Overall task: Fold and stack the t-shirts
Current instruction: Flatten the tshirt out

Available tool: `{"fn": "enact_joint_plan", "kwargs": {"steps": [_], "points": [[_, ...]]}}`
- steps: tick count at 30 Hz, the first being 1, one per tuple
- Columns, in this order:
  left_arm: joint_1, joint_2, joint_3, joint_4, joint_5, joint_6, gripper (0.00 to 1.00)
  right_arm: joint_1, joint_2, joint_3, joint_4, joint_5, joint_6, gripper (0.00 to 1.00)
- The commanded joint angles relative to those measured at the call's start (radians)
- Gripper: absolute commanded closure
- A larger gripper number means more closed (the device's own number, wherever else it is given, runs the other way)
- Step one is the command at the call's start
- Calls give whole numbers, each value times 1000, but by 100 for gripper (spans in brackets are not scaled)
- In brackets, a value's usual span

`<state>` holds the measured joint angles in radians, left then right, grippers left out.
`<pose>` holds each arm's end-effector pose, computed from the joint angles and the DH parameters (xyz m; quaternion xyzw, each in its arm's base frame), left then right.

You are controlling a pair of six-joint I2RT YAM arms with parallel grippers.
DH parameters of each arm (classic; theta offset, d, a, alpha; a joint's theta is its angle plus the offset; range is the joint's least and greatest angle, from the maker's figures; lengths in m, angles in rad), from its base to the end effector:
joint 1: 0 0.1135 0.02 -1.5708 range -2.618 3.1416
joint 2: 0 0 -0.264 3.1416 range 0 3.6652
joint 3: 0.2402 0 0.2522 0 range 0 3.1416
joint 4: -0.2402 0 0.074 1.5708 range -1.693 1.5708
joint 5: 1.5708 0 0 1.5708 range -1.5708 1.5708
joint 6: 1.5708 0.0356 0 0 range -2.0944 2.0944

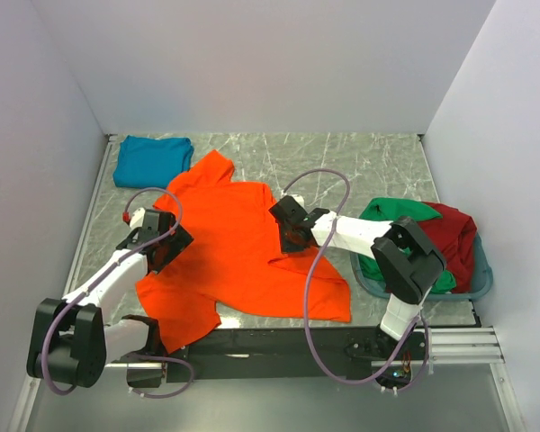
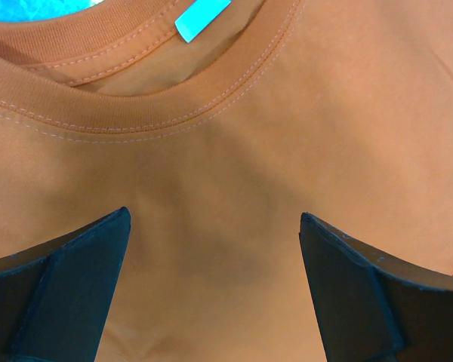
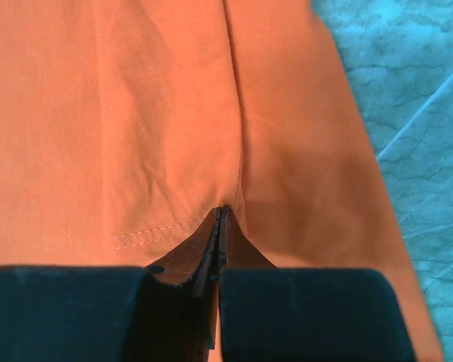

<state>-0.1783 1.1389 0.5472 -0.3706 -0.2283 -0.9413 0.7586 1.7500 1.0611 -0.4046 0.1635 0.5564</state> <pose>0.2065 -0.0290 0.1773 -0.3846 0.8670 -0.0660 0.3099 0.2540 0.2327 0.1669 -0.0785 0.9654 0.0812 0.2350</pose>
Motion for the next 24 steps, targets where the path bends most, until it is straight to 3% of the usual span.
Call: {"fn": "enact_joint_plan", "kwargs": {"steps": [1, 13, 24], "points": [[-3, 4, -4, 22, -14, -13, 1, -5, -49, 19, 9, 56, -29, 100], [-3, 12, 5, 16, -36, -8, 0, -48, -34, 186, -99, 399, -203, 100], [-1, 38, 3, 35, -45, -4, 0, -217, 129, 401, -134, 528, -369, 100]]}}
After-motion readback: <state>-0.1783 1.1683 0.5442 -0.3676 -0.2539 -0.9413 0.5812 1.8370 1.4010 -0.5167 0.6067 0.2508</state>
